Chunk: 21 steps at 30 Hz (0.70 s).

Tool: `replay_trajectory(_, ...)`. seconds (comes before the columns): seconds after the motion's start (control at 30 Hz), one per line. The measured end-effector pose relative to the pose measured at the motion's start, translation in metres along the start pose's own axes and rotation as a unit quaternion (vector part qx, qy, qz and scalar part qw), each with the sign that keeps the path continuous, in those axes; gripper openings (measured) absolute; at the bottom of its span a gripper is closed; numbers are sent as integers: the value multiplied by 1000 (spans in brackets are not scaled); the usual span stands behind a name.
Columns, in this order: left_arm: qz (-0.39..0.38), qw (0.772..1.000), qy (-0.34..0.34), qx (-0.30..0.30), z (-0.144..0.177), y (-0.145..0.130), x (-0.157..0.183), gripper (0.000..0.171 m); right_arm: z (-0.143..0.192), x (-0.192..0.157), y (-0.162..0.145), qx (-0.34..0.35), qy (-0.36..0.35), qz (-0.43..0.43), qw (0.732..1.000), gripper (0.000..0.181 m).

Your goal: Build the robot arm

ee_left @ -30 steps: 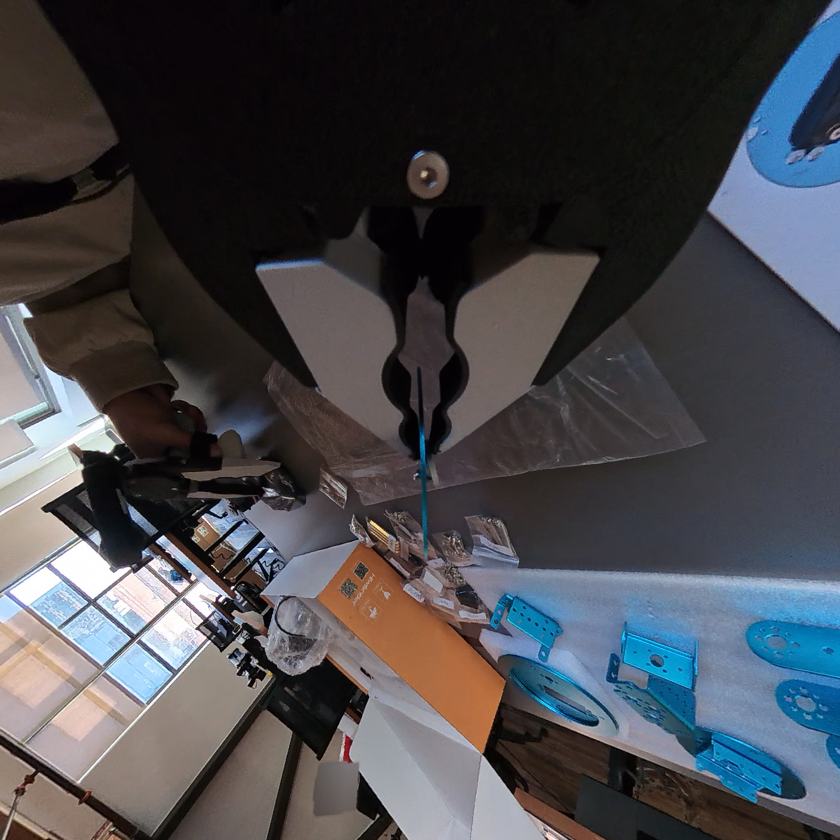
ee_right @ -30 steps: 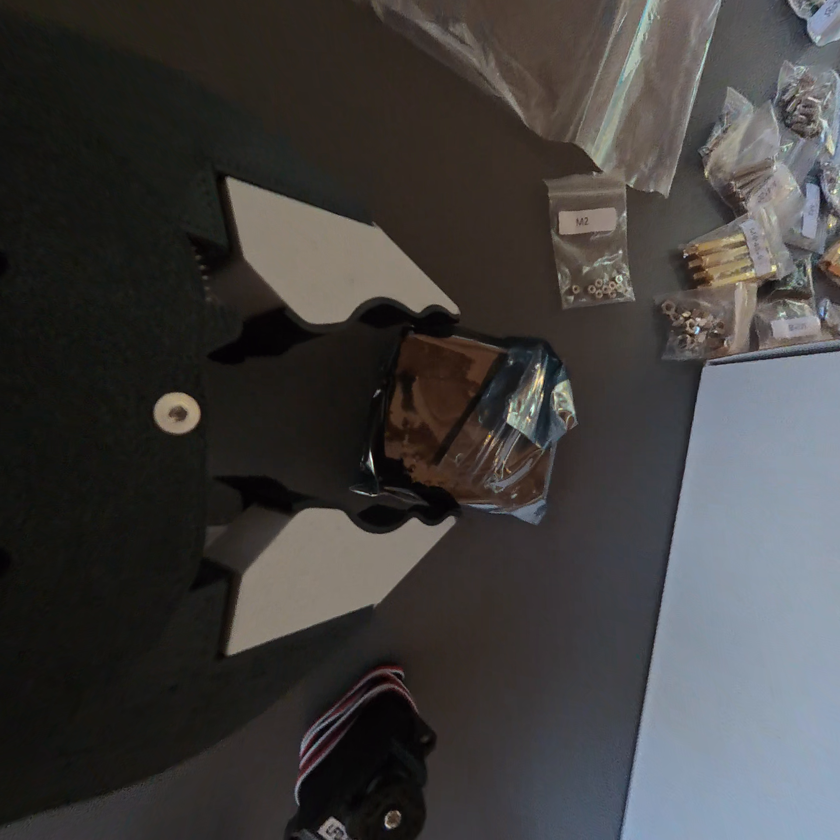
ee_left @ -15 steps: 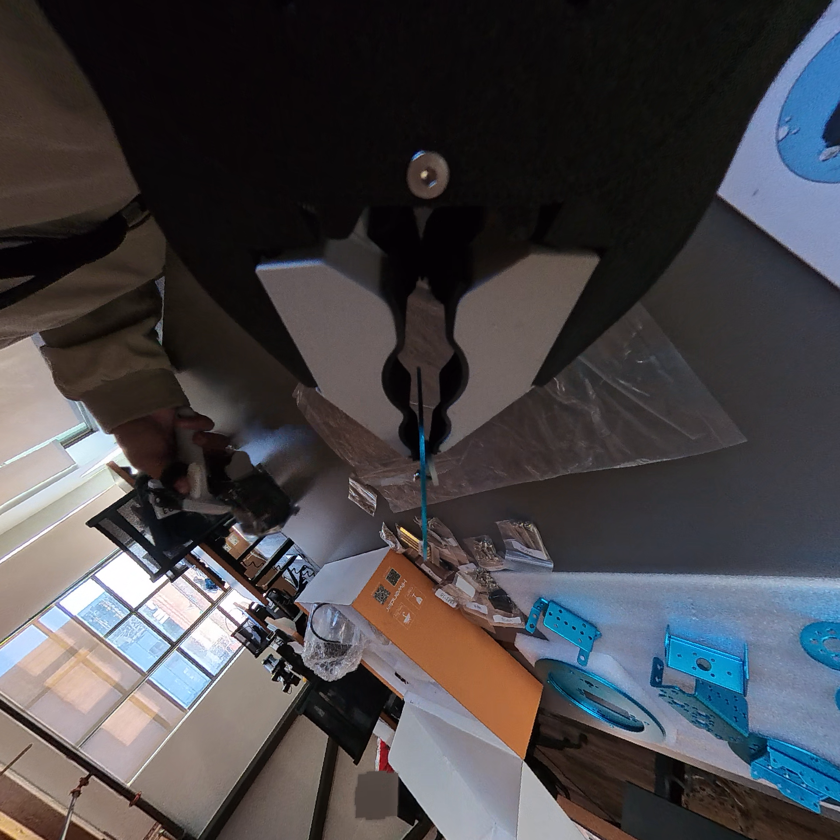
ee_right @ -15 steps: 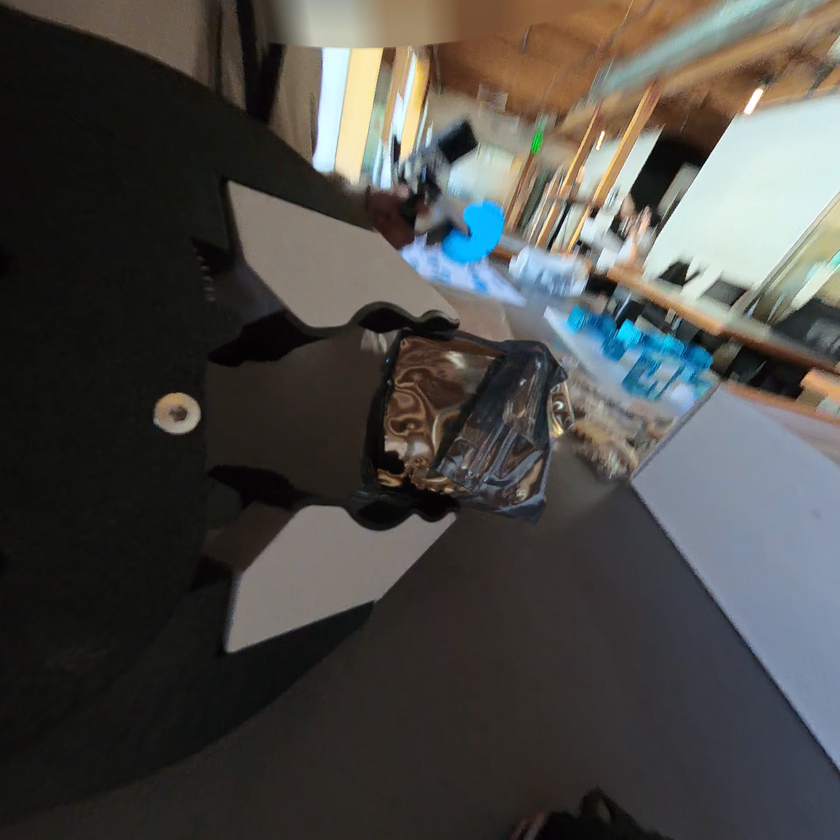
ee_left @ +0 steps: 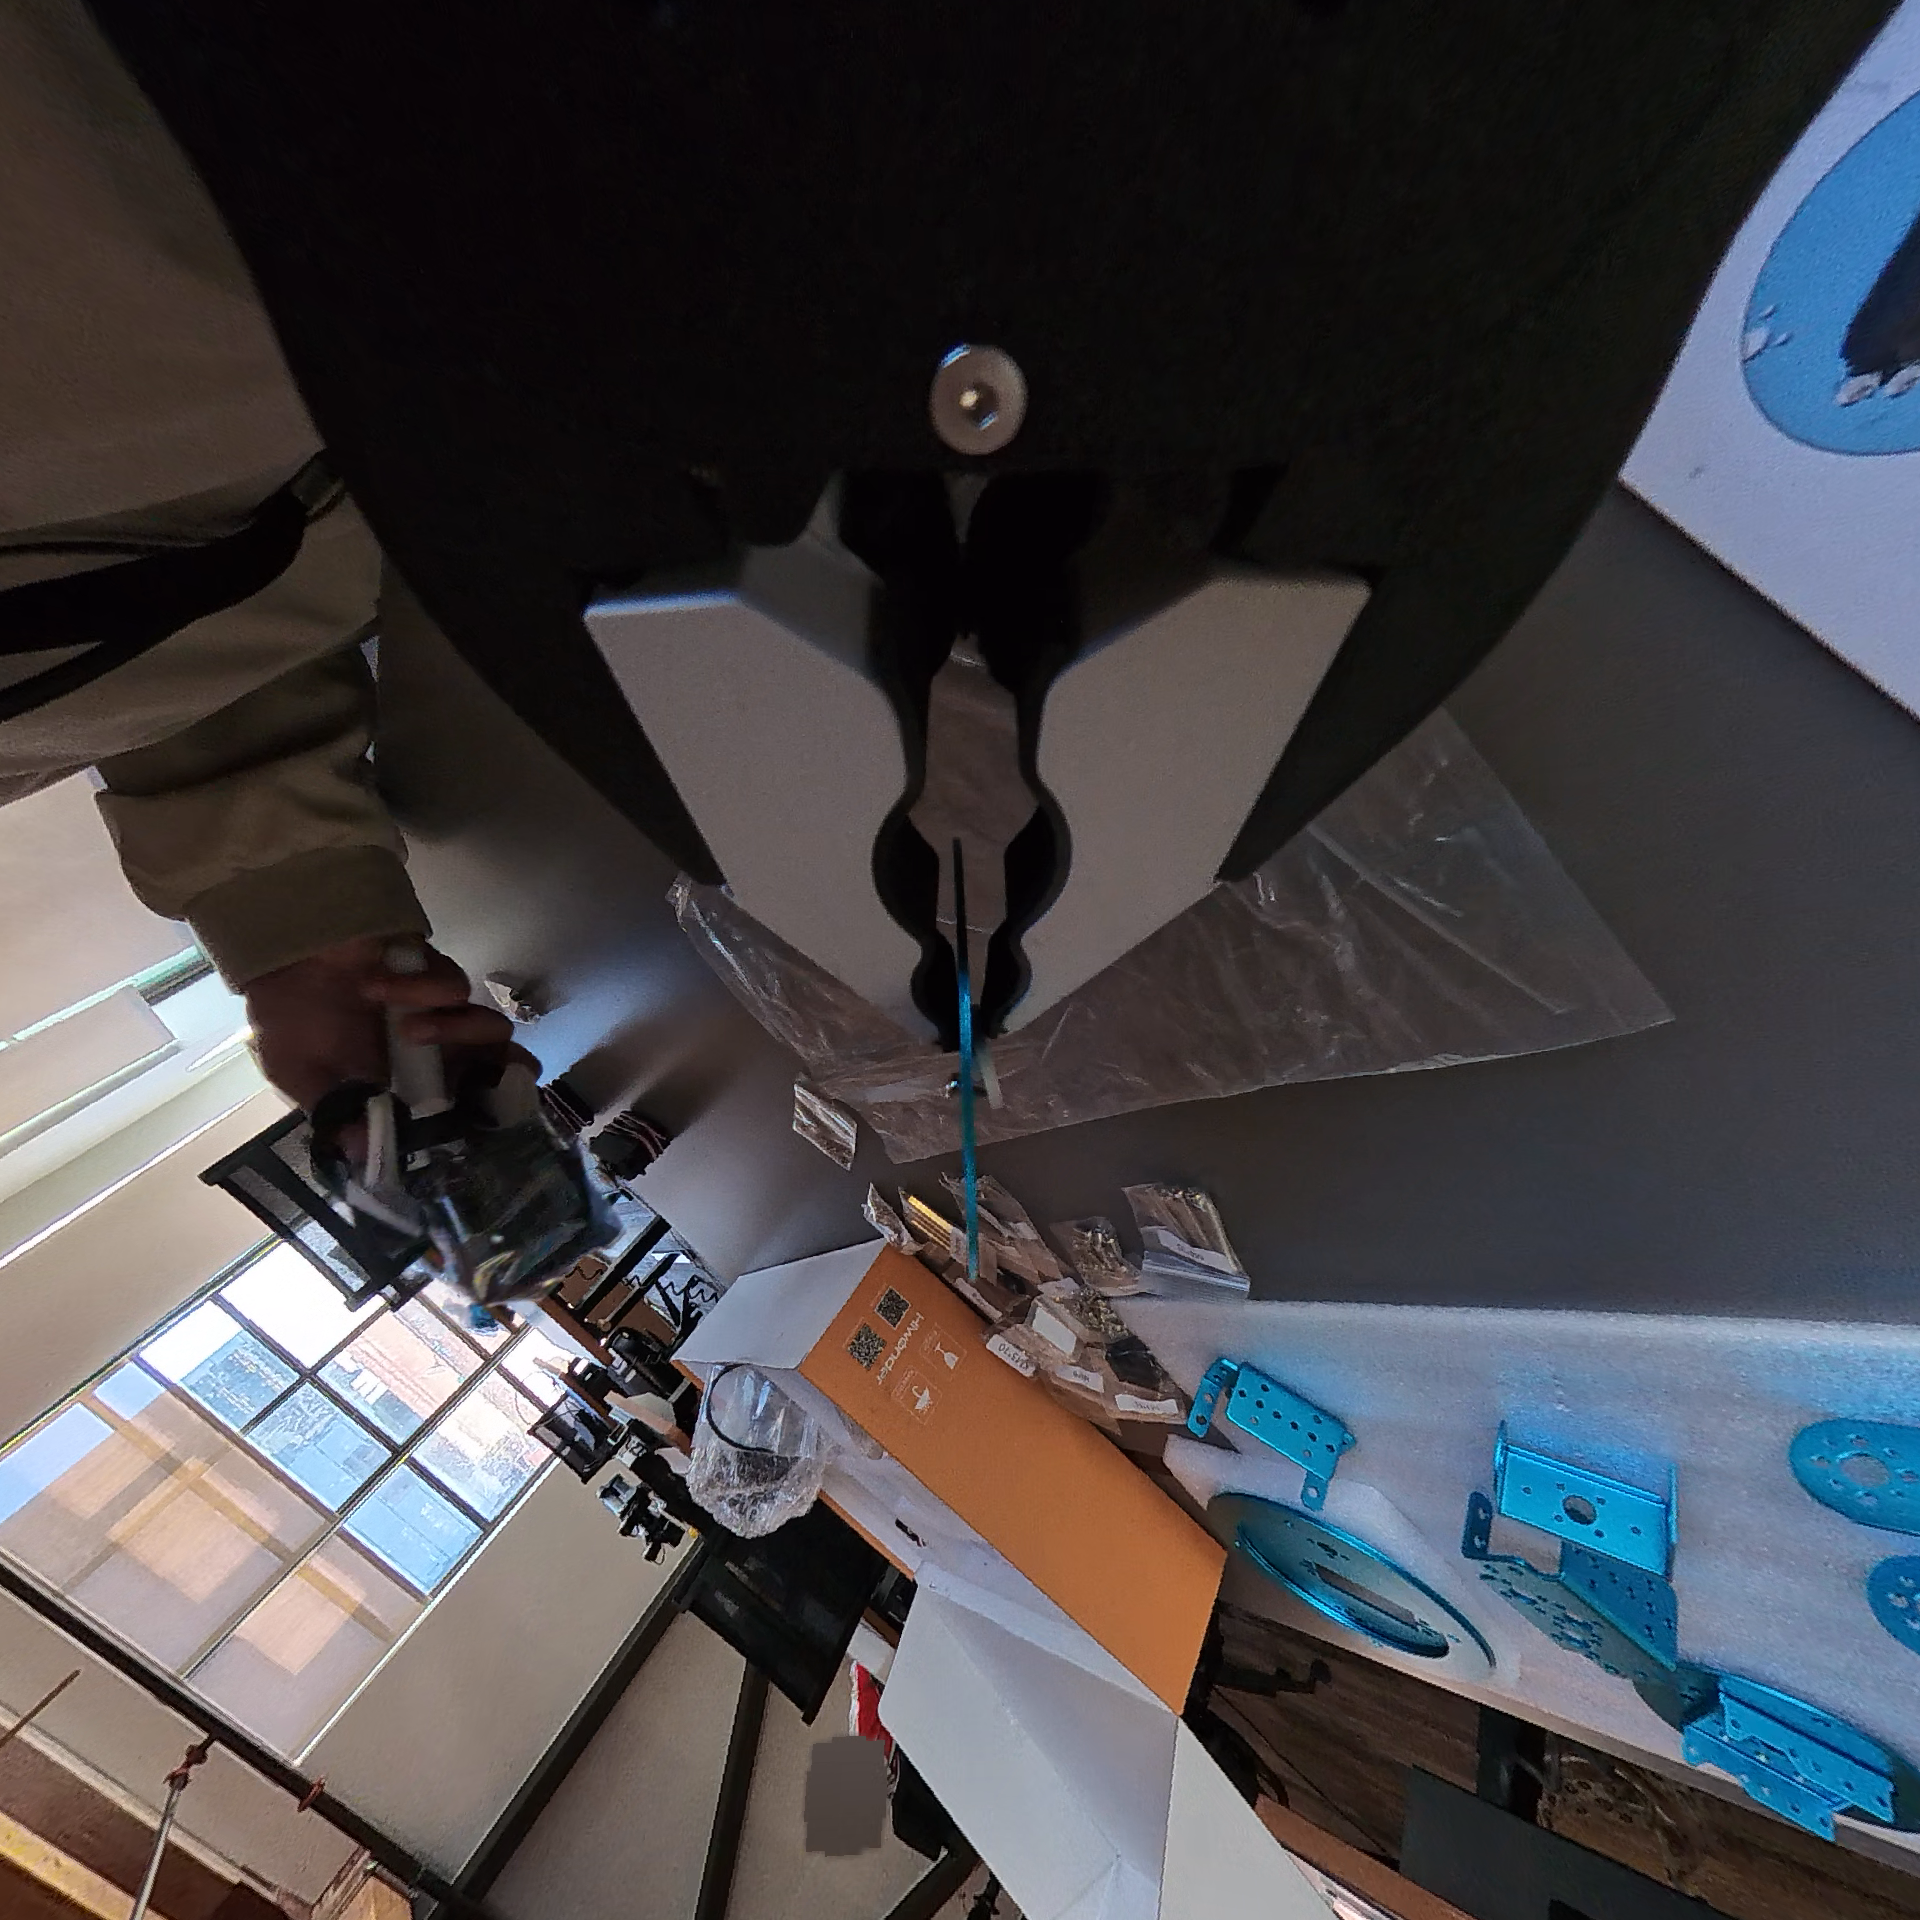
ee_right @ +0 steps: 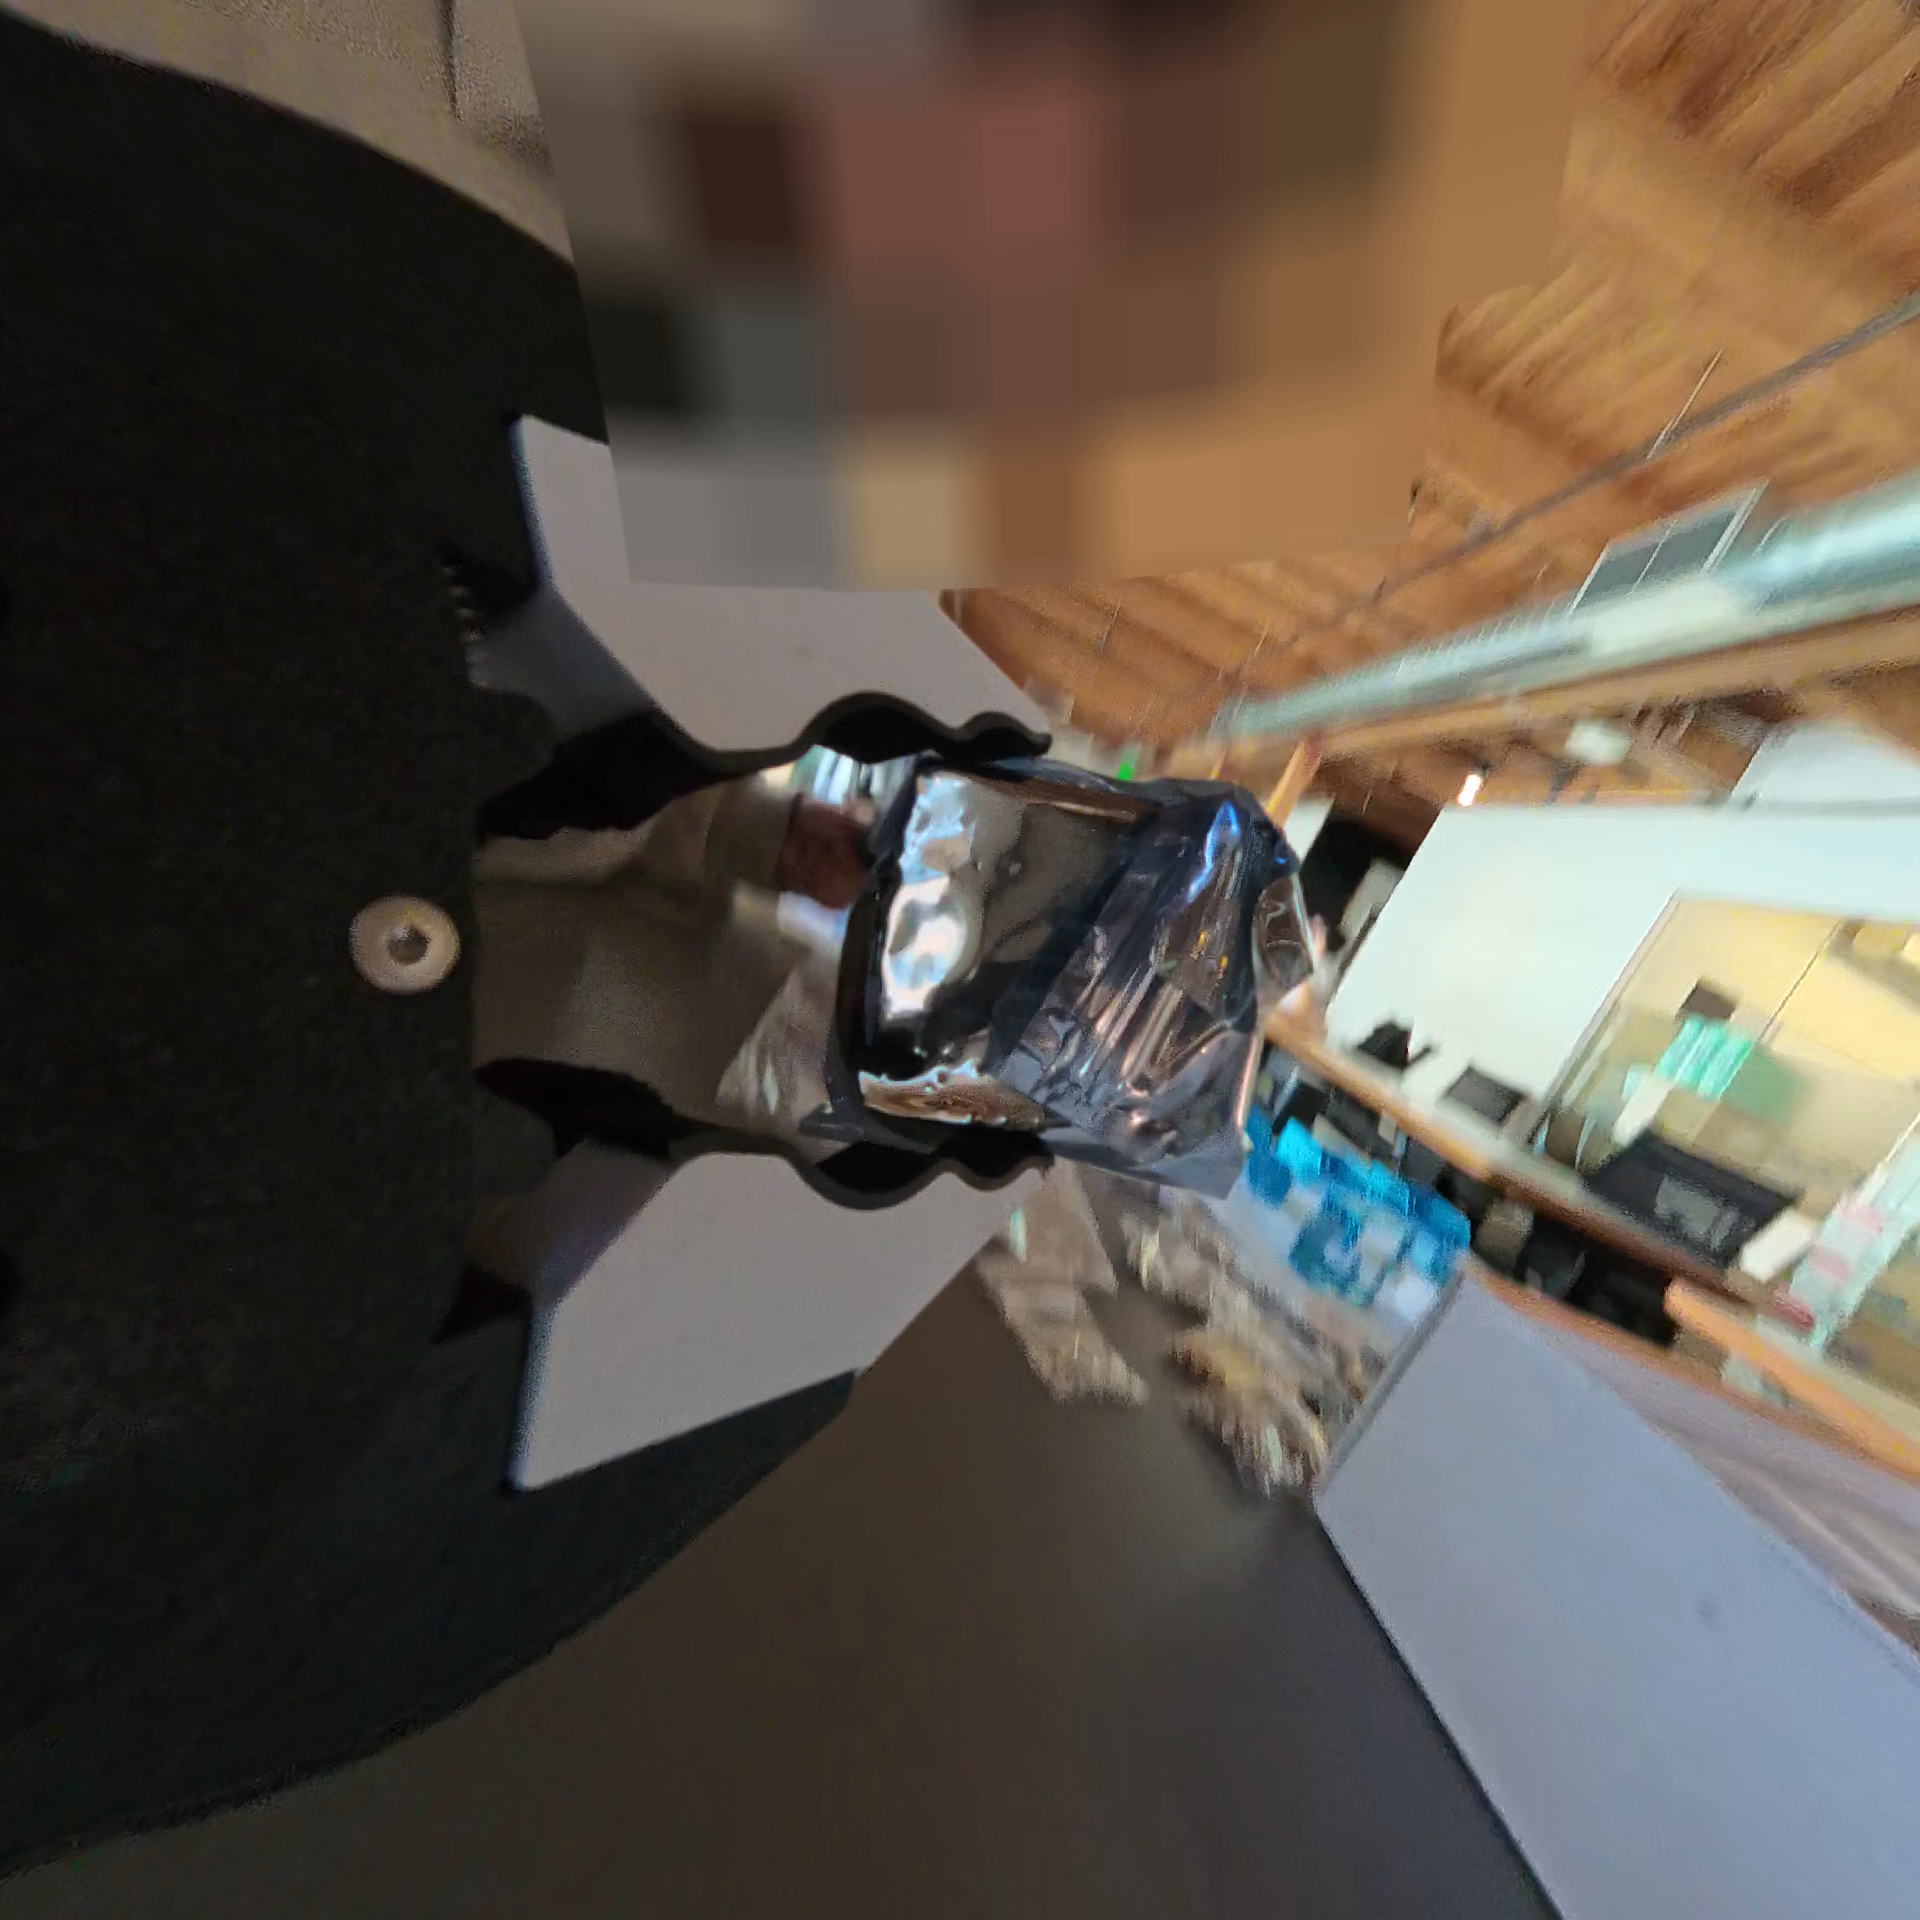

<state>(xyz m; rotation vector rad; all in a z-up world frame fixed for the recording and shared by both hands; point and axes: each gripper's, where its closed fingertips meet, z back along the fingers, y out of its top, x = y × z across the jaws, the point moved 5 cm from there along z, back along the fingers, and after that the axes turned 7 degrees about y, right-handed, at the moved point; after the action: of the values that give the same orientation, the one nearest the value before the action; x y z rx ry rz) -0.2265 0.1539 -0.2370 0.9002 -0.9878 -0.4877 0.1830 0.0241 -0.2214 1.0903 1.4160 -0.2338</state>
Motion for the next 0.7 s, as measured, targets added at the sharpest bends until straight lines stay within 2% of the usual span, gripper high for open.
replay_trajectory(0.03,0,1000,2,0,0,0,-1,4,0,8,-1,-22,-58,41,997,72)
replay_trajectory(0.1,2,1000,4,1,1,1,-2,4,4,30,-3,-82,-212,146,963,72)
replay_trajectory(0.17,3,1000,7,2,1,1,-4,4,4,44,-2,-133,-319,234,909,72)
replay_trajectory(0.33,0,1000,20,1,1,0,-7,4,-5,60,-3,-214,-427,329,815,73)
replay_trajectory(0.4,-4,1000,29,1,1,0,-9,4,-8,64,-5,-230,-445,343,795,73)
replay_trajectory(0.57,-8,999,36,-2,0,0,-11,4,-9,70,-10,-260,-479,342,765,72)
replay_trajectory(0.7,-21,999,45,-7,-2,-1,-11,4,-8,73,-14,-268,-493,336,757,73)
